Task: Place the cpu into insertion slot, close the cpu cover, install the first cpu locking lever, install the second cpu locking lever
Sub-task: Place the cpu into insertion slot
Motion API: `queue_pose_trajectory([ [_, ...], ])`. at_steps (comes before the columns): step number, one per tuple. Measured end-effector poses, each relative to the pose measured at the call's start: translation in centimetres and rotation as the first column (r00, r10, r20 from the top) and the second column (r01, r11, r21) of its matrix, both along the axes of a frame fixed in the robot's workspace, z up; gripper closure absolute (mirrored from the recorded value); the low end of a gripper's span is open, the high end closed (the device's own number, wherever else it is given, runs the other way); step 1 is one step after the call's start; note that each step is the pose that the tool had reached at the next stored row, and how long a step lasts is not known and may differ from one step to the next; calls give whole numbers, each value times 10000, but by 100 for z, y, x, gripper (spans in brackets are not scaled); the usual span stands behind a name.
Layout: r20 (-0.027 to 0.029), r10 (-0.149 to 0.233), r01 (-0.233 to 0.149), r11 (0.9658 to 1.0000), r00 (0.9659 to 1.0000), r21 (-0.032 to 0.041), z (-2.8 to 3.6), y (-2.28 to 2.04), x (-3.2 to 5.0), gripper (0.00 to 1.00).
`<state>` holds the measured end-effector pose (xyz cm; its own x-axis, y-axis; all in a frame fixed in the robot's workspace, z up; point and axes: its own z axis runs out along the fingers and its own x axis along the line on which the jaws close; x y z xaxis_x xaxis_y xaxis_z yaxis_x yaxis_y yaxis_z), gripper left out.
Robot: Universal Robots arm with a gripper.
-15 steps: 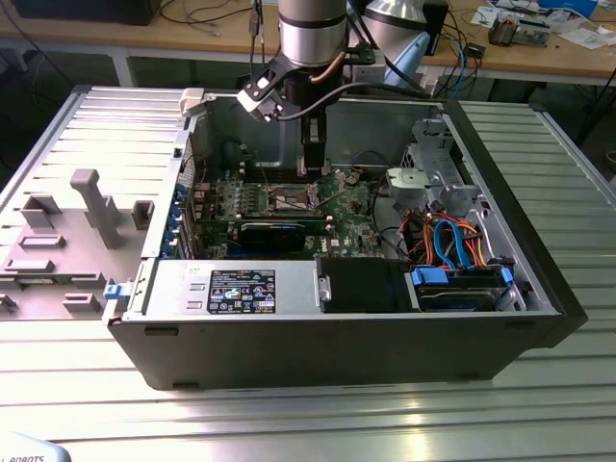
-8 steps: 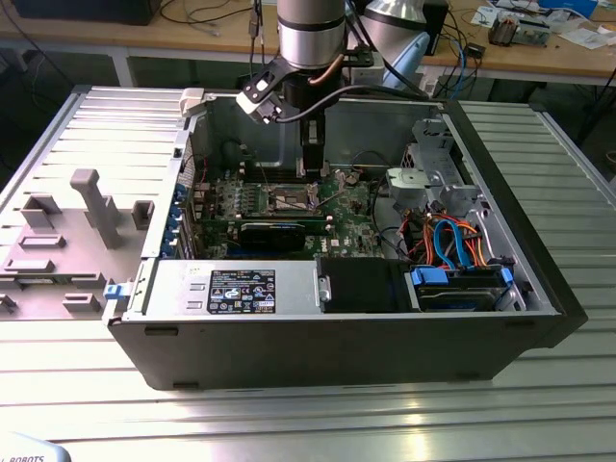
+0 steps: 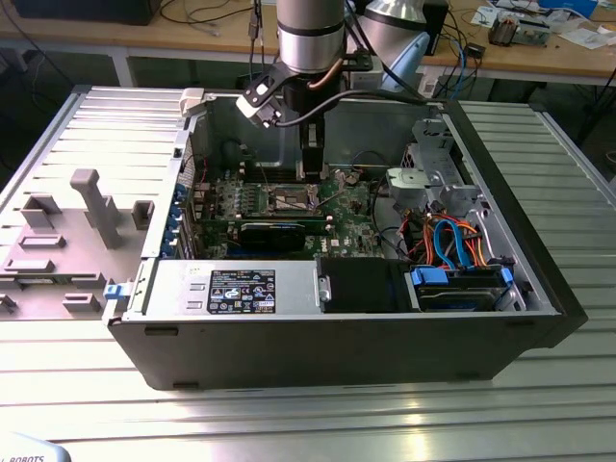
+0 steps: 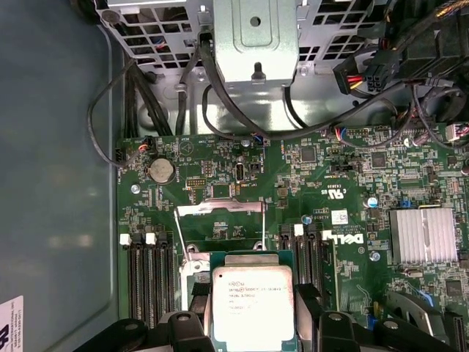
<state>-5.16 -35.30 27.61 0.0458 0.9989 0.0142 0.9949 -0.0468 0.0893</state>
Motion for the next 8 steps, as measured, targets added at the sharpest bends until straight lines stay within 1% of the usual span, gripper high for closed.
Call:
queue_pose_trajectory([
  [8,0,0,0,10000,10000,0,-12,0,0,46],
])
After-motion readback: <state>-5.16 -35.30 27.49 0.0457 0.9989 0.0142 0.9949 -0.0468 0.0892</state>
